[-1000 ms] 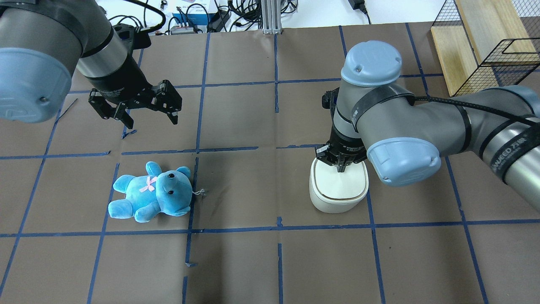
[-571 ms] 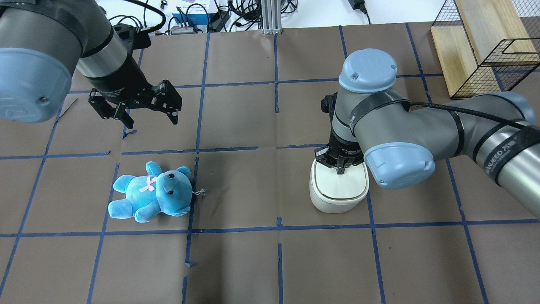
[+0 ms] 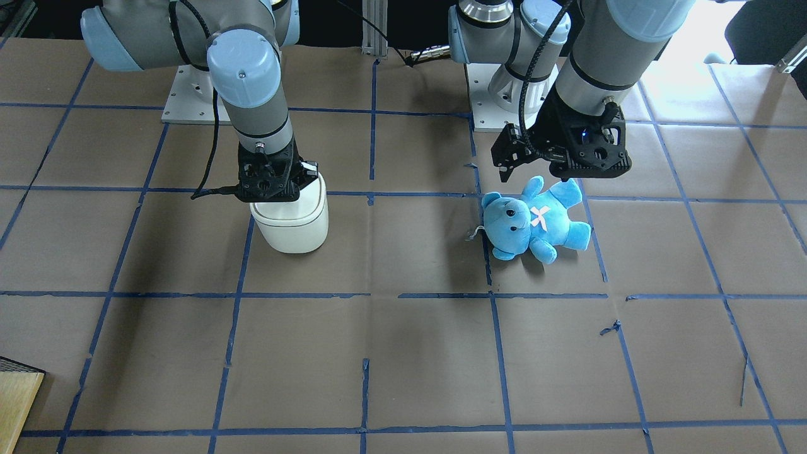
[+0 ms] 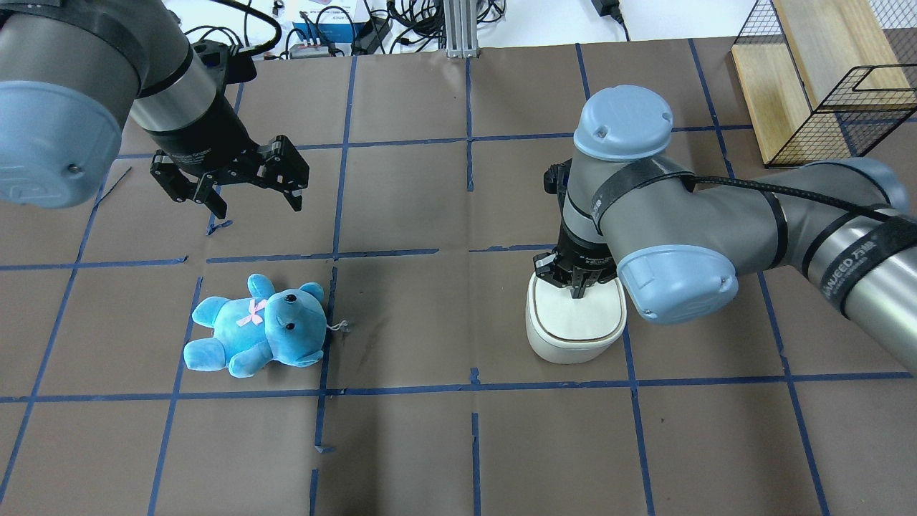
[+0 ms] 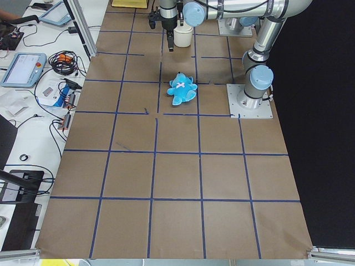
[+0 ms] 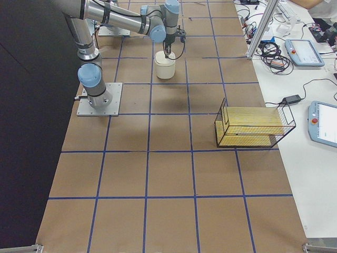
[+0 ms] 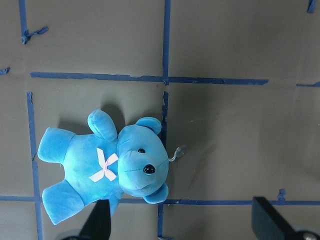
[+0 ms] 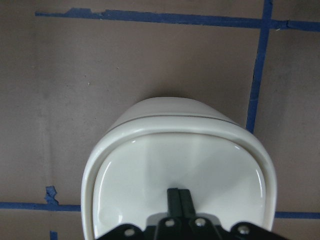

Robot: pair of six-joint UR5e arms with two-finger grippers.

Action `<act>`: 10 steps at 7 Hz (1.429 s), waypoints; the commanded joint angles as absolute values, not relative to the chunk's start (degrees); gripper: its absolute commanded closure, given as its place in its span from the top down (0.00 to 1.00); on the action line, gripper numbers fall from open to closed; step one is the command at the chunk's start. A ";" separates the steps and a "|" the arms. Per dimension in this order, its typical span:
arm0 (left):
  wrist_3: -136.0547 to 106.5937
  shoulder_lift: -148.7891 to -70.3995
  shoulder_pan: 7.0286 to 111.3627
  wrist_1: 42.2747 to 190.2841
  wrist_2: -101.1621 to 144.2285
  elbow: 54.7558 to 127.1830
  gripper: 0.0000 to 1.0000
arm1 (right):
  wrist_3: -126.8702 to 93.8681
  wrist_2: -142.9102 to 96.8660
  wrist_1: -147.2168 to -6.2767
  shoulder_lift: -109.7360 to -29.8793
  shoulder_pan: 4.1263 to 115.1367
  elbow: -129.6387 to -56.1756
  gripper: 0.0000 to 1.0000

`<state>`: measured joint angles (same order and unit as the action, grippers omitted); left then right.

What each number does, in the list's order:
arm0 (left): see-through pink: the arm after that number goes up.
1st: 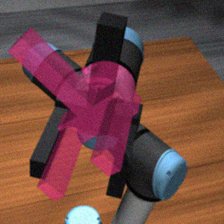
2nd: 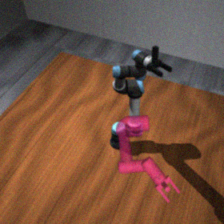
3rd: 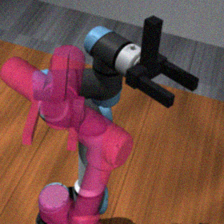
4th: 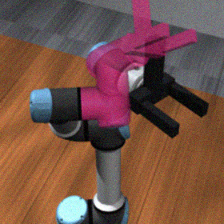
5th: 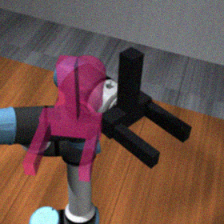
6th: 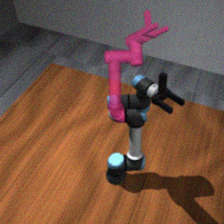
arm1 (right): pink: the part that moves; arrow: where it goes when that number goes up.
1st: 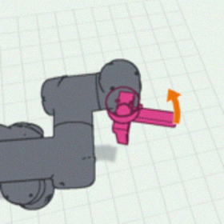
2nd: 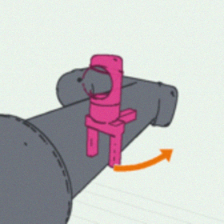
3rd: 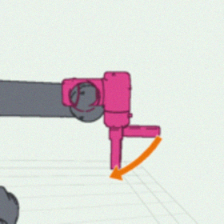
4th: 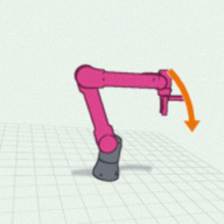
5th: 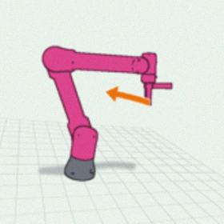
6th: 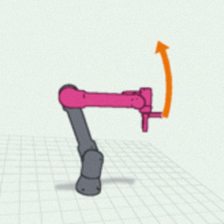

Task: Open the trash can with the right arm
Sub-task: 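Lower the right gripper onto the lid's edge nearest the robot and press, then push the lid edge down with the right gripper to tip it open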

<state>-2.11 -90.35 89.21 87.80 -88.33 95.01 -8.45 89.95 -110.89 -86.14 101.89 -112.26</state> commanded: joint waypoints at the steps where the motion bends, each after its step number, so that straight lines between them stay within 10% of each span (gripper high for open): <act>1: -2.11 -90.35 89.21 87.80 -88.33 95.01 1.00 | -8.44 89.91 -111.01 -86.04 101.95 -112.41 0.09; 8: -2.11 -90.35 89.21 87.80 -88.33 95.01 1.00 | -8.00 90.18 -110.14 -88.23 101.78 -110.59 0.18; 9: -2.11 -90.35 89.21 87.80 -88.33 95.01 1.00 | -7.91 90.18 -104.12 -90.24 101.52 -108.48 0.30; 10: -2.11 -90.35 89.21 87.80 -88.33 95.01 1.00 | -6.60 90.52 -101.45 -92.26 101.43 -106.37 0.96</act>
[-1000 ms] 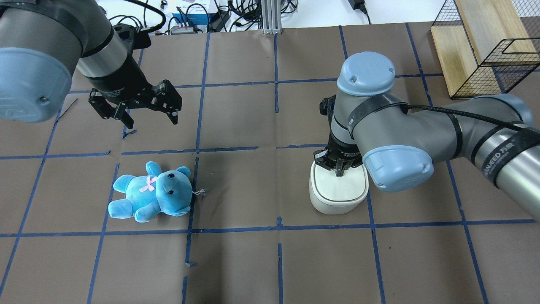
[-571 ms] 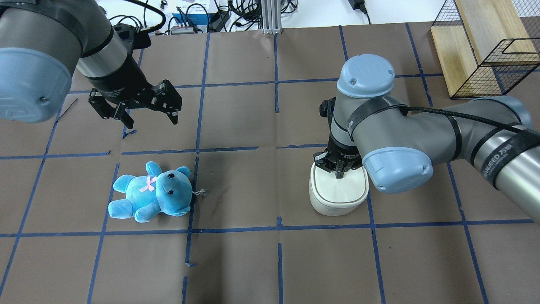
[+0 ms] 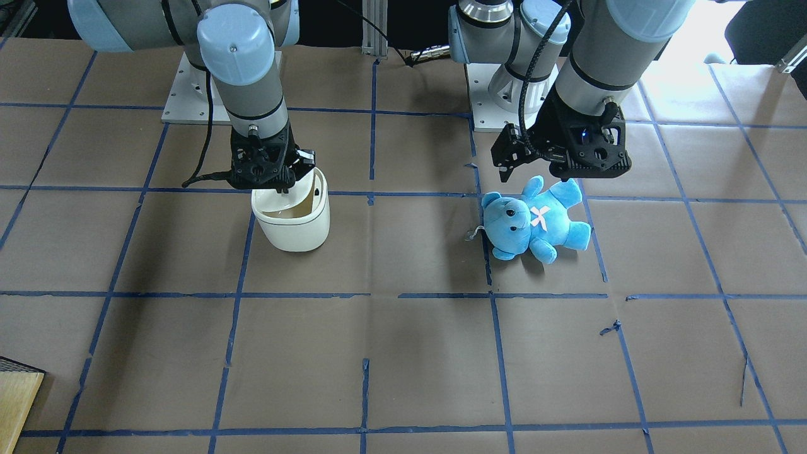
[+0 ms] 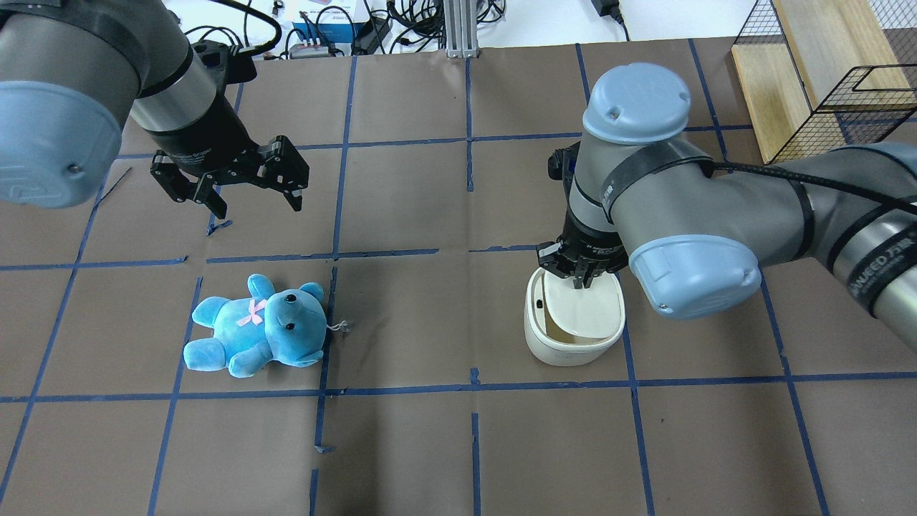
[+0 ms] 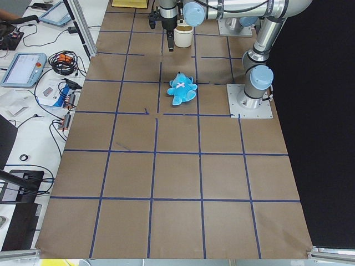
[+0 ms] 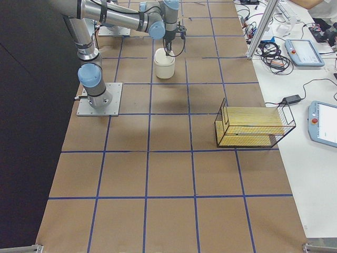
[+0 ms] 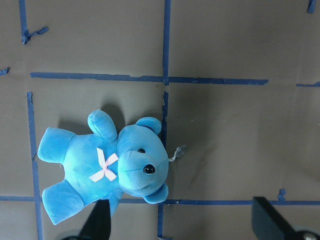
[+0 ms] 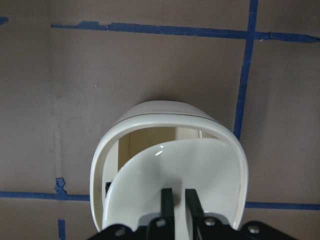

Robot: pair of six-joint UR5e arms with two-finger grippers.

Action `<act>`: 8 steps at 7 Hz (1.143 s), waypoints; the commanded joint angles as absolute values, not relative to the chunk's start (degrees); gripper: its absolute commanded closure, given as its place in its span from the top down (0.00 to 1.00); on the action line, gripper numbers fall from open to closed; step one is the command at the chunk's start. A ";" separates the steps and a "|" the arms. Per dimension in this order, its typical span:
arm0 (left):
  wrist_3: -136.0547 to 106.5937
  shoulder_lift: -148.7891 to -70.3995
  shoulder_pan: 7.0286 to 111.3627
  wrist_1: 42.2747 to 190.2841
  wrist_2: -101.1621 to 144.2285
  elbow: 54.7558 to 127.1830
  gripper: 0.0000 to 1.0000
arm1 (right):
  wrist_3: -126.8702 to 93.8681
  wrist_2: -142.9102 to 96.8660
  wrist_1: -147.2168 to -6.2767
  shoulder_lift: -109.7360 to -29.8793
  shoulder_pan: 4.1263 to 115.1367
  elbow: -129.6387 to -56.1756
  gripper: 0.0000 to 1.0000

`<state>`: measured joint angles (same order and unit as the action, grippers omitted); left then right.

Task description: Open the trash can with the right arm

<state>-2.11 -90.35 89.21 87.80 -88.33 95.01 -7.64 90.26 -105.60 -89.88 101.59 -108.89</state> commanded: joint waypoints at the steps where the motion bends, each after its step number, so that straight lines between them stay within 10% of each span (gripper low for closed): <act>1: -2.11 -90.35 89.21 87.80 -88.33 95.01 1.00 | -5.37 90.88 -96.38 -93.59 100.64 -103.04 1.00; 8: -2.11 -90.35 89.21 87.80 -88.33 95.01 1.00 | -1.75 89.91 -88.59 -93.69 91.32 -90.00 1.00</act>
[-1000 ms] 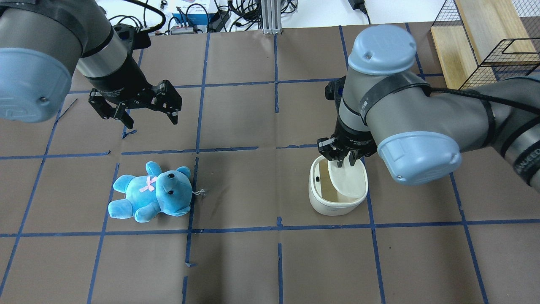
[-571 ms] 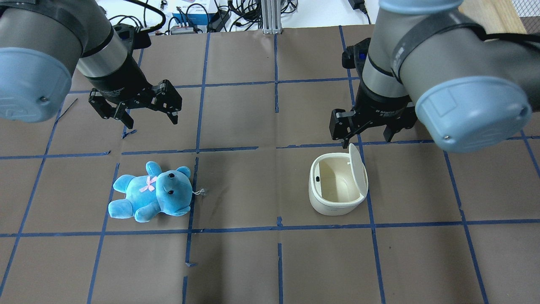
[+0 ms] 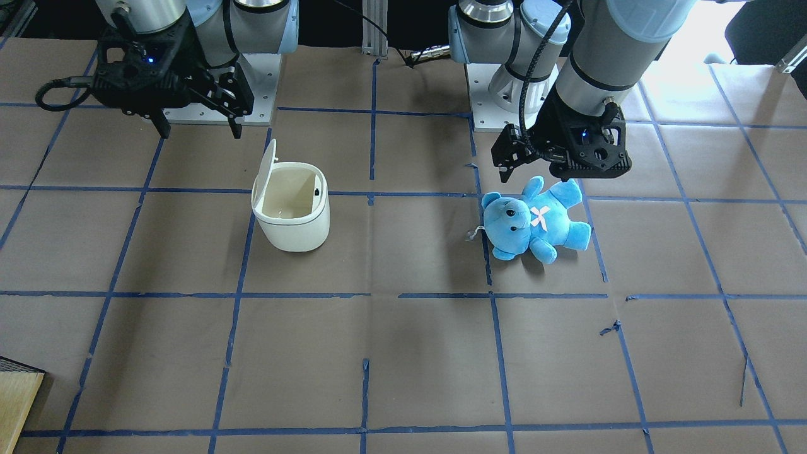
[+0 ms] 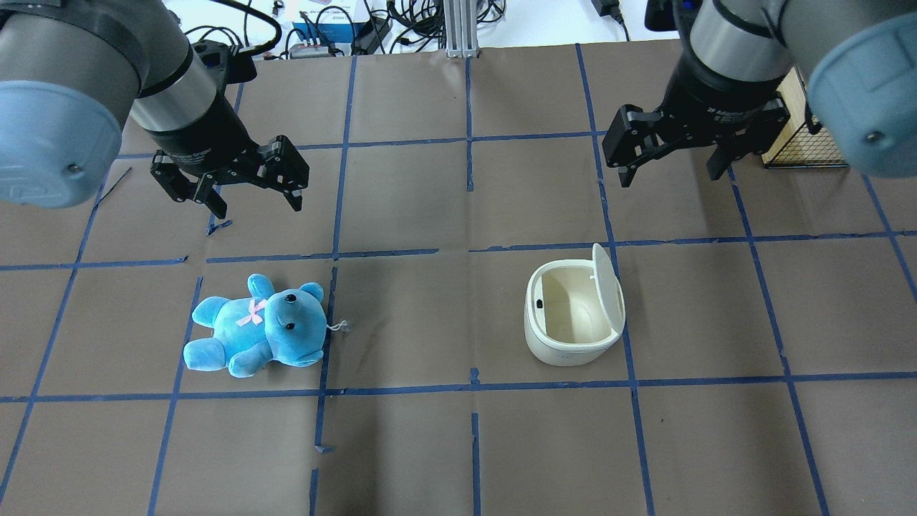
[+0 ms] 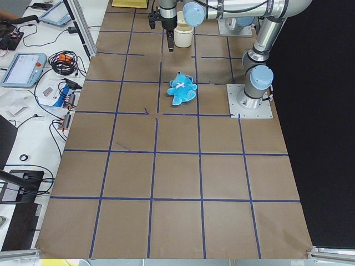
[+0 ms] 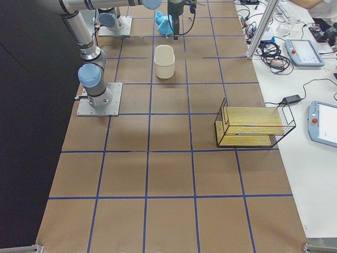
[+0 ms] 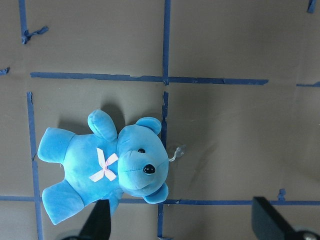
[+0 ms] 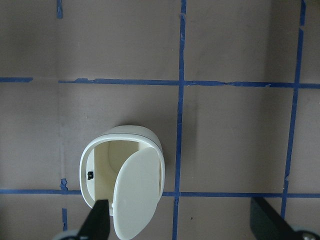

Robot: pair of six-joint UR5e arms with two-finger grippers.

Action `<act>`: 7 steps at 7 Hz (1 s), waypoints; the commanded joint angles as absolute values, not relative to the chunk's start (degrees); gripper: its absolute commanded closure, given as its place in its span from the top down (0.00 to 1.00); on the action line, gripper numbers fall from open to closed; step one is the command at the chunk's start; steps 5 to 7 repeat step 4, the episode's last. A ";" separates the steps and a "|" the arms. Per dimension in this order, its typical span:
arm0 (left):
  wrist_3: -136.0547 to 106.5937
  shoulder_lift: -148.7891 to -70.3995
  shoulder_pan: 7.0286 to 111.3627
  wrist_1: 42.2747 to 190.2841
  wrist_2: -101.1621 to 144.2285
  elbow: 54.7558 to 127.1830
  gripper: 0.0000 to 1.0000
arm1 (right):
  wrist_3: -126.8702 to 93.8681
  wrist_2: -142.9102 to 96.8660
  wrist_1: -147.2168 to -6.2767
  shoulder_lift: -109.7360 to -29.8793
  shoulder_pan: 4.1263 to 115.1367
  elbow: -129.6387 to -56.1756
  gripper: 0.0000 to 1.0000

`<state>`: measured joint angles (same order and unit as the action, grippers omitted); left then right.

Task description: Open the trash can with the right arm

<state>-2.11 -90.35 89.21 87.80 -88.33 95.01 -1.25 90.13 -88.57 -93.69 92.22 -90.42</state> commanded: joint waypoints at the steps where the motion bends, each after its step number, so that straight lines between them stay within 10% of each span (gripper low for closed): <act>1: -2.11 -90.35 89.21 87.80 -88.33 95.01 1.00 | -1.93 89.91 -88.68 -93.34 91.32 -89.91 1.00; 7: -2.11 -90.35 89.21 87.80 -88.33 95.01 1.00 | -1.93 90.44 -88.77 -93.25 91.32 -90.09 1.00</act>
